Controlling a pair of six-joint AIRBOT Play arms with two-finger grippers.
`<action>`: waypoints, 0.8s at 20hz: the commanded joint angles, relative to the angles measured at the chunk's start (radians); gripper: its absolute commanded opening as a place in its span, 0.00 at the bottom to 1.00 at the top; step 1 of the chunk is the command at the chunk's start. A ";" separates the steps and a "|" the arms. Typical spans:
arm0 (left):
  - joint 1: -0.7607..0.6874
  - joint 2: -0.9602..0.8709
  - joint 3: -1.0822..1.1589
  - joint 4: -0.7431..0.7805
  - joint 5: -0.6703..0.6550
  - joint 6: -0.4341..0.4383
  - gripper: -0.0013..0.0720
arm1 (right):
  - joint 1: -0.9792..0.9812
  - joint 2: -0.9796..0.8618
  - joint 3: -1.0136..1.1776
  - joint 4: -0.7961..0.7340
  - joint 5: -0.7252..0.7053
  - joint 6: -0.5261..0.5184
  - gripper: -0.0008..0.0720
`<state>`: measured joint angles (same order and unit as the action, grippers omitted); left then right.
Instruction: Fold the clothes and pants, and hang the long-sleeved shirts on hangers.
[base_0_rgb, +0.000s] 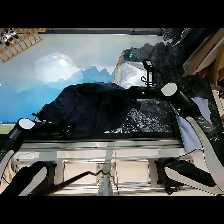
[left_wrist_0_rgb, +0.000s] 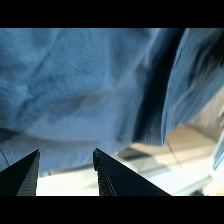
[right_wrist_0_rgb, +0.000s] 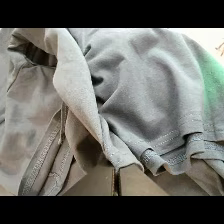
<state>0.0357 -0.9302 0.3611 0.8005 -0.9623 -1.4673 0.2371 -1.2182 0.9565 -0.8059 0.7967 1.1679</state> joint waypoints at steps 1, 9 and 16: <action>0.000 0.005 -0.023 -0.015 0.064 -0.011 0.54 | 0.000 0.001 0.001 -0.015 -0.005 -0.001 0.03; 0.000 -0.023 -0.023 -0.017 0.160 -0.045 0.10 | 0.000 0.001 0.001 -0.018 -0.004 -0.001 0.03; 0.033 0.021 0.042 -0.027 0.085 0.014 0.03 | -0.001 0.079 0.001 -0.135 -0.045 0.002 0.03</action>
<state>0.0479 -0.9337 0.3622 0.7776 -0.8284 -1.4971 0.2371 -1.1873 0.9565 -0.8612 0.7811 1.1671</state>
